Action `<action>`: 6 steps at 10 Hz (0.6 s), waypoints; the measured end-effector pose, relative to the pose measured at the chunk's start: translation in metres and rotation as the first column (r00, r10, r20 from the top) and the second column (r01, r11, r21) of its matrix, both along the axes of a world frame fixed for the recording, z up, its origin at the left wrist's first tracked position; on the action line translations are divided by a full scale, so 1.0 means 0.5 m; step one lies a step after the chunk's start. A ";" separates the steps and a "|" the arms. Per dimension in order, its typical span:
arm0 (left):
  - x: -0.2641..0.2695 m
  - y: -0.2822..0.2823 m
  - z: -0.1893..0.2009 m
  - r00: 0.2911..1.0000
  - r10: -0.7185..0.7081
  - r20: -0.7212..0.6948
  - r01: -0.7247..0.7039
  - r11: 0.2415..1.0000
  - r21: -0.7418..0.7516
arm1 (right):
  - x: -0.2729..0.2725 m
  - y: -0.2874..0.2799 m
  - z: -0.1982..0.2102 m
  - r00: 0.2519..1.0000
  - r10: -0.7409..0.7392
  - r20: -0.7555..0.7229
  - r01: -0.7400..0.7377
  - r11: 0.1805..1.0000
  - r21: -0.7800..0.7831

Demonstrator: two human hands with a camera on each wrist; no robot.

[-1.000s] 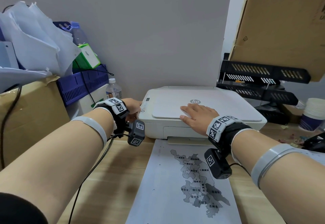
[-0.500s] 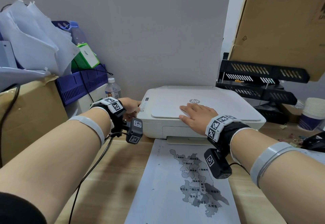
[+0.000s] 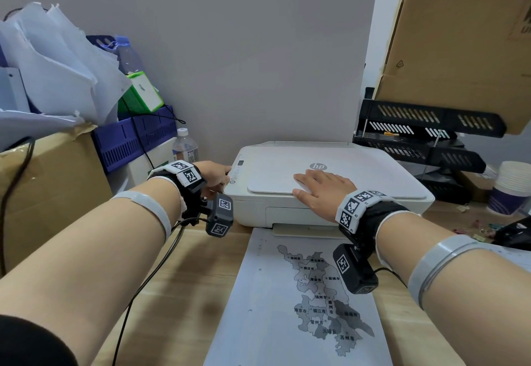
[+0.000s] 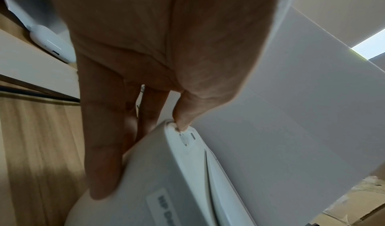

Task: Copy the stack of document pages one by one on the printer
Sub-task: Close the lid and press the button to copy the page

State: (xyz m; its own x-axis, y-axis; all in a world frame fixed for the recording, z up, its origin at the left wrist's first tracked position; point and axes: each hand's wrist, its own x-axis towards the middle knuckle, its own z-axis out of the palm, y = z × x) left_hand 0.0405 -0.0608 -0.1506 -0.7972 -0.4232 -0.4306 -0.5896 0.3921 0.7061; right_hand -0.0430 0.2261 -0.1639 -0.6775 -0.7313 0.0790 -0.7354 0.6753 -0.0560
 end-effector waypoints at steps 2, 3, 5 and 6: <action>0.003 -0.001 0.002 1.000 -0.001 0.001 0.000 1.000 0.011 | -0.001 -0.001 -0.001 1.000 -0.005 0.004 0.005 1.000 0.001; 0.003 0.000 0.002 1.000 -0.006 0.009 0.006 1.000 0.003 | 0.000 -0.001 0.000 1.000 -0.004 0.006 0.004 1.000 0.003; 0.009 0.008 0.004 1.000 0.016 -0.003 -0.016 1.000 0.020 | 0.002 0.000 0.001 1.000 0.001 0.005 -0.001 1.000 -0.013; 0.013 0.012 0.008 1.000 0.021 -0.006 -0.021 0.999 0.025 | 0.000 -0.001 0.005 1.000 0.003 0.015 -0.003 1.000 -0.016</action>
